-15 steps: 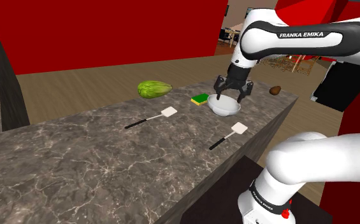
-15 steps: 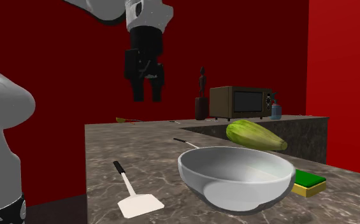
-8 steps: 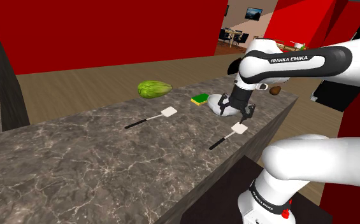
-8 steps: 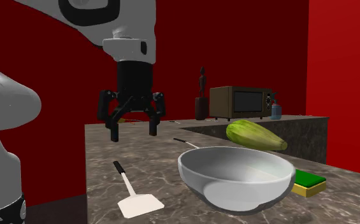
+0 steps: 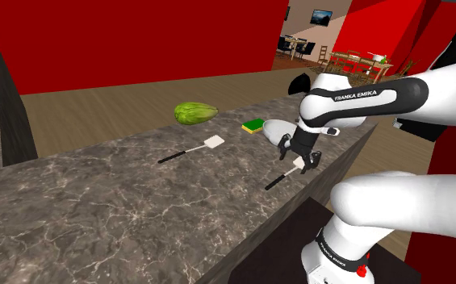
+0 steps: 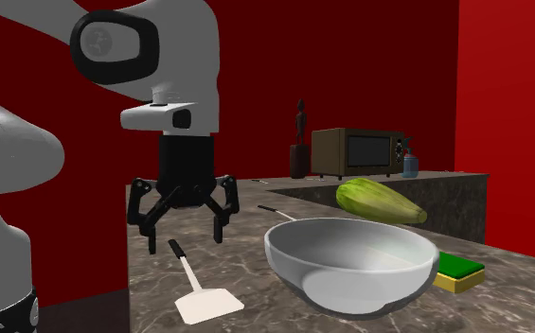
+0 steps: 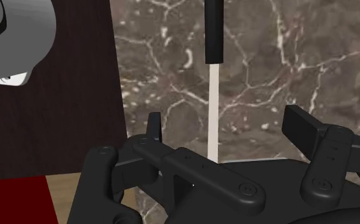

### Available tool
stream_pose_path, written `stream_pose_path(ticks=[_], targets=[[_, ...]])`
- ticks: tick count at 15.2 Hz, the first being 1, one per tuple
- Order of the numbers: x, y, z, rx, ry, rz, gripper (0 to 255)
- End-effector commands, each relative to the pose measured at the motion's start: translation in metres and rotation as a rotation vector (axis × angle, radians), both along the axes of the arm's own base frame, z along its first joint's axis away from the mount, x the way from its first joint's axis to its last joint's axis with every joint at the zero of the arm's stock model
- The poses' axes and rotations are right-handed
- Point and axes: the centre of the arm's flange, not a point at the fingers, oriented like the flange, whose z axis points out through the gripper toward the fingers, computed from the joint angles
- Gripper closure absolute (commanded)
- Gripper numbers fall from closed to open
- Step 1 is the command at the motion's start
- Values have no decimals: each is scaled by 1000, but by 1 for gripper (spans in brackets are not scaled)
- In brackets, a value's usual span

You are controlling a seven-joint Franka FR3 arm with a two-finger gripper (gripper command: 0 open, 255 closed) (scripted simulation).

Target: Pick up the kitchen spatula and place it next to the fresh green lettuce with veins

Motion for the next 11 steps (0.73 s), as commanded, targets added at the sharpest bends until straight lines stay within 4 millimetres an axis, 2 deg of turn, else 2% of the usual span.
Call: stream_pose_path(ticks=[1,2,10,11], targets=[[-1,0,-12,0,-1,-2,0],[-1,1,-20,0,-1,-2,0],[0,1,-20,0,-1,-2,0],[0,1,-20,0,-1,-2,255]])
